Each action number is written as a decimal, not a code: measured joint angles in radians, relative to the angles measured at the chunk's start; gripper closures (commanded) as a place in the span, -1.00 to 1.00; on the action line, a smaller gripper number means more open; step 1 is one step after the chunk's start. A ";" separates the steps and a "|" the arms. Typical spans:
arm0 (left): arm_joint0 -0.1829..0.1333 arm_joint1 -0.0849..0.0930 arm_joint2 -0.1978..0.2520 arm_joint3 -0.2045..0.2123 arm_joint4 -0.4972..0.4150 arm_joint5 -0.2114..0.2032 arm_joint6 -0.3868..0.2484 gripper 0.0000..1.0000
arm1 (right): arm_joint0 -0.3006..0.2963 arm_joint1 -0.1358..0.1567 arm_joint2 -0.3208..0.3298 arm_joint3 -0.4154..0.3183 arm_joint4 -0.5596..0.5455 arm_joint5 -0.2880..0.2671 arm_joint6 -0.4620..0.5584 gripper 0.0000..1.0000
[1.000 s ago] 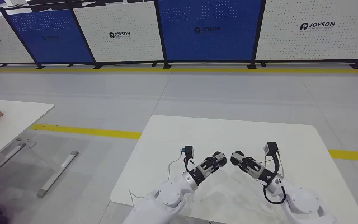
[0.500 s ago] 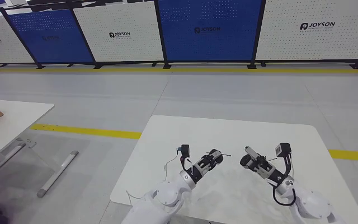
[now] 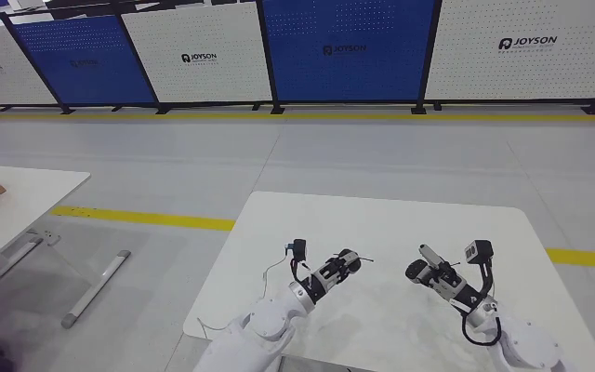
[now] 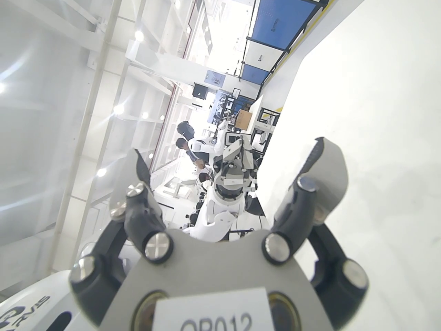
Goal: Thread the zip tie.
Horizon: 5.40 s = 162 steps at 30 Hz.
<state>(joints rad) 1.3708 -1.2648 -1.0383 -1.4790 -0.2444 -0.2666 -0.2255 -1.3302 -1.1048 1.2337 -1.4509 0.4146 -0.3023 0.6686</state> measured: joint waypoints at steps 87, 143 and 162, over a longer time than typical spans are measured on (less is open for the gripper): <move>0.084 0.014 -0.111 -0.002 0.238 -0.017 0.046 1.00 | 0.000 0.000 0.000 0.000 0.000 0.000 0.000 -1.00; 0.194 0.024 -0.159 -0.232 0.195 0.031 -0.033 1.00 | 0.000 0.000 0.000 0.000 0.000 0.000 0.000 -1.00; 0.210 0.022 -0.160 -0.417 0.095 -0.057 -0.011 1.00 | 0.000 0.000 0.000 0.000 0.000 0.000 0.000 -1.00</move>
<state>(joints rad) 1.5807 -1.2425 -1.1982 -1.8964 -0.1493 -0.3237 -0.2361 -1.3302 -1.1048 1.2337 -1.4510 0.4147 -0.3023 0.6687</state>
